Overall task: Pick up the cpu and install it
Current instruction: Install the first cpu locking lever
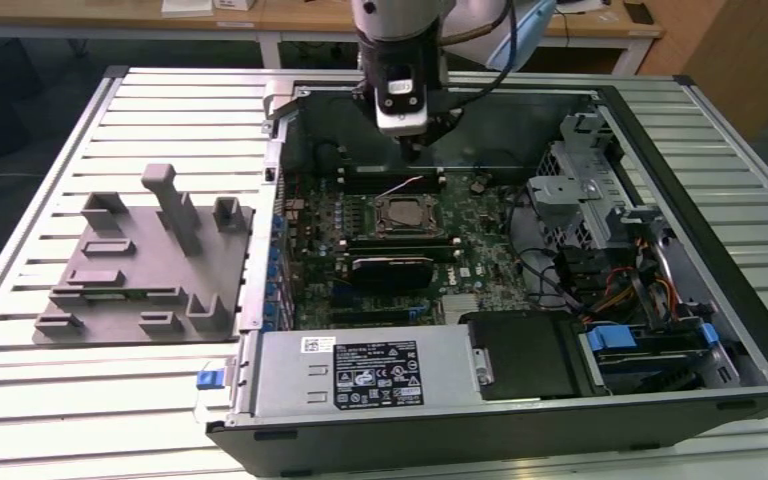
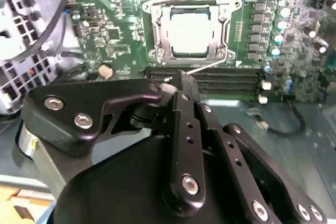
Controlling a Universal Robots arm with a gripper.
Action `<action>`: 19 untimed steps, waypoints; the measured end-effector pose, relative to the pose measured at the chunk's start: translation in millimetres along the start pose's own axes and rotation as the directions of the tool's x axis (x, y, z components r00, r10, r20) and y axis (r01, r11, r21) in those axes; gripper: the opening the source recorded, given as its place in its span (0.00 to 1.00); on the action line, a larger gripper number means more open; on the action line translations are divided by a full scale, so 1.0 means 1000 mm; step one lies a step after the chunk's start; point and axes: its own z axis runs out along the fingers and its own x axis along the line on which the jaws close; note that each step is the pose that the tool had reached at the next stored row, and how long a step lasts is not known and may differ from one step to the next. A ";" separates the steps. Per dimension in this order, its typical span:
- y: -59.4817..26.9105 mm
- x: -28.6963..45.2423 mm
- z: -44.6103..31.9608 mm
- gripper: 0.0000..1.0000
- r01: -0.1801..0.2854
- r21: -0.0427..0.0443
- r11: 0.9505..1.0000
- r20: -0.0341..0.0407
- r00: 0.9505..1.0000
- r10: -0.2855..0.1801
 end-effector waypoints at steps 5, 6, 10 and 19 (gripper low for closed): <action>0.0013 -0.0007 -0.0068 0.11 0.000 0.000 1.000 0.000 1.000 0.000; 0.0012 -0.0007 -0.0067 0.11 0.000 0.000 1.000 0.000 1.000 0.000; 0.0012 -0.0007 -0.0065 0.11 0.000 0.000 1.000 0.000 1.000 0.000; 0.0012 -0.0007 -0.0065 0.11 0.000 0.000 1.000 0.000 1.000 0.000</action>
